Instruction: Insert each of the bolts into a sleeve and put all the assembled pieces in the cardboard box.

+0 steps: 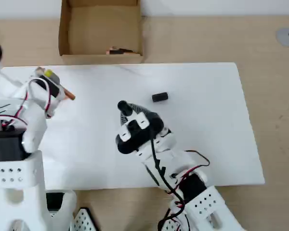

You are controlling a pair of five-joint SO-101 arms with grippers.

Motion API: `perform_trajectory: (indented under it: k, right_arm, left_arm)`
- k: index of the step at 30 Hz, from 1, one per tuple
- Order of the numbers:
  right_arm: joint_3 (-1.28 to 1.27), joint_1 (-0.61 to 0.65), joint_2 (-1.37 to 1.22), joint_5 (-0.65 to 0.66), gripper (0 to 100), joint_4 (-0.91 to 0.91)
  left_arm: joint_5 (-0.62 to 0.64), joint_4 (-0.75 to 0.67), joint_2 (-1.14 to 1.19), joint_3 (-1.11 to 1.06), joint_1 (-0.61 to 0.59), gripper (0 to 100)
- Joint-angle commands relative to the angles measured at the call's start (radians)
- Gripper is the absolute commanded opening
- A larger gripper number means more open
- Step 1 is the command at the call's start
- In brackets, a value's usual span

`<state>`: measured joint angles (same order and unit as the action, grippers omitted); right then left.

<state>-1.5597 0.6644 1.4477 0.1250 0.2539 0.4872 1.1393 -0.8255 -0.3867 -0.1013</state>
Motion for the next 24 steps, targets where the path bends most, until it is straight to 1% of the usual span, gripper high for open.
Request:
perform_trajectory:
  k: [1, 3, 6, 9, 13, 16, 21, 24]
  right_arm:
    - [0.067, 0.018, -0.005, -0.003, 1.1, -0.025]
    - [0.062, 0.021, -0.004, -0.003, 1.1, -0.023]
    - [0.061, 0.036, -0.004, 0.008, 1.1, -0.023]
    - [0.059, 0.039, -0.004, 0.044, 1.1, -0.023]
    - [0.042, 0.041, -0.002, 0.041, 1.1, -0.023]
    - [0.024, 0.041, -0.001, 0.040, 1.1, -0.003]
    - [0.018, 0.041, -0.001, 0.040, 1.1, 0.046]
    - [0.024, 0.041, -0.001, 0.044, 1.1, 0.098]
  left_arm:
    - [-0.057, -0.060, -0.025, -0.054, 0.060, 1]
    - [-0.057, -0.083, -0.031, -0.081, 0.101, 1]
    - [-0.069, -0.181, -0.058, -0.135, 0.167, 1]
    - [-0.110, -0.272, -0.097, -0.201, 0.242, 1]
    - [-0.164, -0.358, -0.143, -0.290, 0.315, 1]
    - [-0.232, -0.394, -0.165, -0.341, 0.344, 1]
    - [-0.362, -0.456, -0.216, -0.425, 0.354, 1]
    - [-0.374, -0.491, -0.275, -0.443, 0.351, 1]
